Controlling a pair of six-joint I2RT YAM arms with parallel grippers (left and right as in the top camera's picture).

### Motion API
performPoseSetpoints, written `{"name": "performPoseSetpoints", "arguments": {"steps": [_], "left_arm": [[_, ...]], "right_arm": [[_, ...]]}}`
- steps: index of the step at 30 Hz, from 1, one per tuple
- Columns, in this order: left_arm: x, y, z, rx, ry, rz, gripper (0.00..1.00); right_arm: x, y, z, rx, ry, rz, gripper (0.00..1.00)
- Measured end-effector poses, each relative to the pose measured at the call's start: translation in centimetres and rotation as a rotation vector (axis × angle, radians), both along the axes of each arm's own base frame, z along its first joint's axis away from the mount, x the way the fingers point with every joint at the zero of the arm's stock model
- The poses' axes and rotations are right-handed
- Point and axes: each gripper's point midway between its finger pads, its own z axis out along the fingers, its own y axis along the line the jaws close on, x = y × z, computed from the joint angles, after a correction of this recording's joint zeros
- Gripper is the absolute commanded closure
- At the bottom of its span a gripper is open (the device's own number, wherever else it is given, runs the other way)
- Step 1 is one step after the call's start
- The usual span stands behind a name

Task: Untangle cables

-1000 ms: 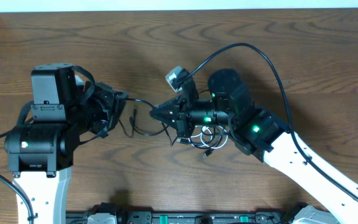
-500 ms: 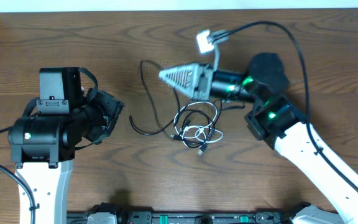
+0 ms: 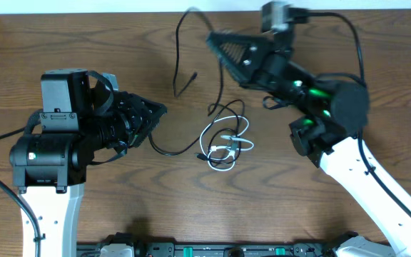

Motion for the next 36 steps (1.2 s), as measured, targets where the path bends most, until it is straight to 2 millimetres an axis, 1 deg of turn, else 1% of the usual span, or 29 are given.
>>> {"name": "performPoseSetpoints", "arguments": {"steps": [1, 2, 4, 6, 8, 10, 11, 13, 15, 16, 18, 20, 21, 25, 29, 32, 36], "left_arm": [[0.0, -0.1, 0.0, 0.000, -0.003, -0.007, 0.66], [0.0, -0.1, 0.0, -0.001, -0.004, -0.009, 0.66], [-0.1, -0.1, 0.1, -0.003, -0.005, -0.013, 0.66], [-0.1, -0.1, 0.0, -0.001, -0.006, -0.016, 0.66], [-0.1, -0.1, 0.0, 0.002, -0.009, -0.020, 0.66], [-0.1, -0.2, 0.0, 0.004, -0.011, -0.023, 0.66], [-0.1, -0.2, 0.0, 0.003, -0.011, -0.024, 0.66], [-0.1, -0.2, 0.1, 0.004, -0.014, -0.026, 0.66], [-0.1, -0.2, 0.1, 0.003, -0.013, -0.026, 0.66], [-0.1, -0.2, 0.1, 0.003, -0.013, -0.026, 0.66], [-0.2, -0.2, 0.0, 0.004, -0.011, -0.027, 0.66], [-0.2, -0.2, 0.0, 0.003, -0.010, -0.026, 0.66], [-0.2, -0.2, 0.0, 0.003, -0.009, -0.027, 0.66], [-0.2, 0.0, -0.2, 0.012, -0.004, -0.020, 0.66], [-0.2, 0.4, -0.5, 0.036, 0.008, -0.002, 0.66], [-0.2, 0.6, -0.7, 0.047, 0.008, 0.006, 0.66], [-0.1, 0.6, -0.7, 0.050, 0.008, 0.008, 0.66]], "right_arm": [[-0.2, -0.7, 0.9, 0.040, -0.027, -0.012, 0.99], [-0.3, -1.3, 1.4, 0.060, -0.040, -0.023, 0.99], [0.4, -2.1, 1.7, 0.071, -0.051, -0.060, 0.98], [1.4, -2.8, 1.3, 0.037, -0.085, -0.127, 0.99], [2.4, -2.9, 0.2, -0.043, -0.144, -0.196, 0.99], [3.5, -2.3, -1.8, -0.170, -0.198, -0.244, 0.99], [4.1, -1.9, -3.3, -0.246, -0.208, -0.258, 0.99], [5.4, -0.8, -7.3, -0.417, -0.184, -0.262, 0.99], [6.5, -0.5, -11.5, -0.564, -0.134, -0.274, 0.99], [7.1, -0.6, -13.1, -0.619, -0.104, -0.290, 0.98], [8.5, -1.5, -16.5, -0.739, -0.028, -0.358, 0.99], [9.9, -2.8, -18.4, -0.822, 0.022, -0.455, 0.99], [10.5, -3.4, -18.8, -0.852, 0.026, -0.501, 0.99], [11.8, -4.8, -19.3, -0.937, -0.033, -0.620, 0.99], [12.6, -6.1, -18.7, -0.970, -0.070, -0.709, 0.99], [12.7, -7.6, -17.0, -0.962, -0.091, -0.792, 0.99], [11.2, -9.7, -12.9, -0.909, -0.137, -0.899, 0.99]]}}
